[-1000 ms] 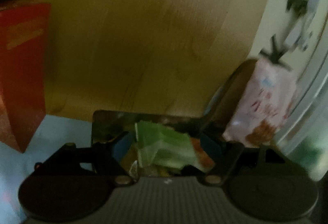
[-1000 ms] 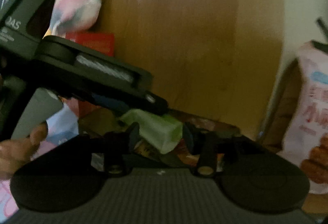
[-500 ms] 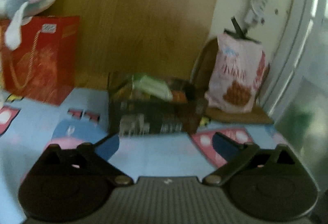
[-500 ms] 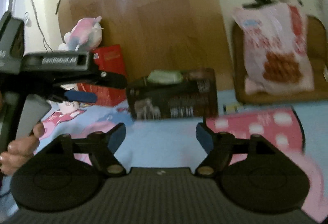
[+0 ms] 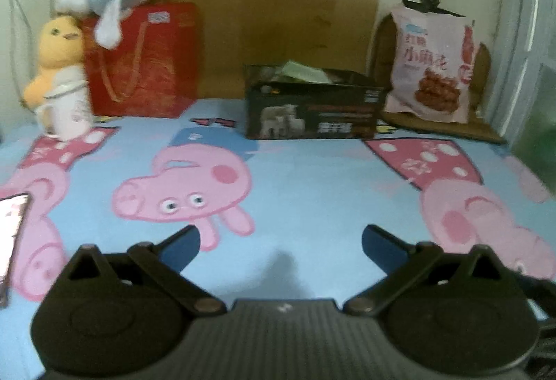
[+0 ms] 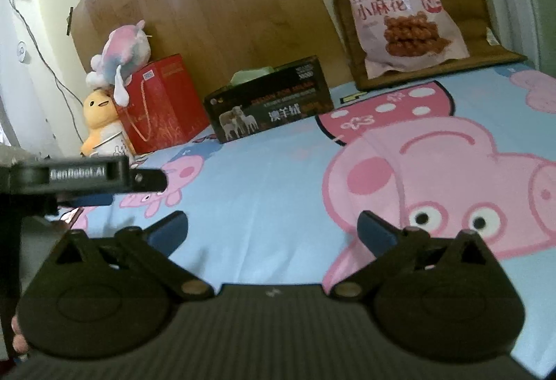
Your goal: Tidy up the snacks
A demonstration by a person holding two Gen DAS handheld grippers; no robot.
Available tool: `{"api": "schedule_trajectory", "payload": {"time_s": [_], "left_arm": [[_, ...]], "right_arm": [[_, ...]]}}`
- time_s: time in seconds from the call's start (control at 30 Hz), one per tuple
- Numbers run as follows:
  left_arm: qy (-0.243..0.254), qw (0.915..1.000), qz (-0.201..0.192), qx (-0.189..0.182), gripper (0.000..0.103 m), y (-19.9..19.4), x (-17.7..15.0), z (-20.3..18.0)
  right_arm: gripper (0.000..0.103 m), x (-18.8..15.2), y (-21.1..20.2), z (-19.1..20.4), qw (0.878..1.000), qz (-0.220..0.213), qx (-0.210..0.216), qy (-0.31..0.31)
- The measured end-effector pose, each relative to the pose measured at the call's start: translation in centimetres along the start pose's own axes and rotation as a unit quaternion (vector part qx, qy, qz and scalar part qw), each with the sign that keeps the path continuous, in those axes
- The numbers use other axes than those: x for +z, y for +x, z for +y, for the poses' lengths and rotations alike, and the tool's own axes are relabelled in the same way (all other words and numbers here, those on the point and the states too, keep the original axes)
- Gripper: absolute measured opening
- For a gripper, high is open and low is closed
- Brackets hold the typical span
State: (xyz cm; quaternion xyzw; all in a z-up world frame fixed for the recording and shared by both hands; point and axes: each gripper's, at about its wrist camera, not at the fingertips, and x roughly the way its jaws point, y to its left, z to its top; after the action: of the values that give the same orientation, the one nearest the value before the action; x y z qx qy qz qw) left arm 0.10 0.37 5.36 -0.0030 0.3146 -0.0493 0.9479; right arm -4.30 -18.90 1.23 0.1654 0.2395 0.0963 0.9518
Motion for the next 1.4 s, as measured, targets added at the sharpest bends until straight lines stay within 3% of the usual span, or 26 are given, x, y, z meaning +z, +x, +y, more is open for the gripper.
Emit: {"api": "schedule_trajectory", "payload": {"time_s": [0.17, 0.47, 0.93, 1.07, 1.2, 1.4], "left_arm": [[0.009, 0.9994, -0.011, 0.032, 0.103, -1.7, -1.2, -0.1], [0.019, 0.9986, -0.016, 0.046, 0.103, -3.0, -2.7, -0.6], [0.037, 0.9926, -0.075, 0.088, 0.103, -6.0, -2.9, -2.0], [0.052, 0.9875, -0.091, 0.118, 0.103, -6.2, -2.7, -2.6], [0.063, 0.9837, -0.09, 0.142, 0.103, -5.7, -2.9, -2.9], [0.055, 0.9868, -0.076, 0.132, 0.103, -4.7, -2.9, -2.8]], "right_arm": [[0.103, -0.5, -0.9, 0.7, 1.0, 0.003, 0.006, -0.006], [0.103, -1.0, -1.9, 1.3, 1.0, 0.006, 0.019, -0.007], [0.103, -1.4, -3.9, 1.5, 1.0, -0.013, 0.021, -0.015], [0.103, -1.3, -4.0, 1.3, 1.0, -0.02, 0.017, -0.015], [0.103, -1.4, -3.5, 1.1, 1.0, -0.015, 0.016, -0.007], [0.103, -1.4, -3.2, 0.7, 1.0, -0.024, 0.006, -0.01]]}}
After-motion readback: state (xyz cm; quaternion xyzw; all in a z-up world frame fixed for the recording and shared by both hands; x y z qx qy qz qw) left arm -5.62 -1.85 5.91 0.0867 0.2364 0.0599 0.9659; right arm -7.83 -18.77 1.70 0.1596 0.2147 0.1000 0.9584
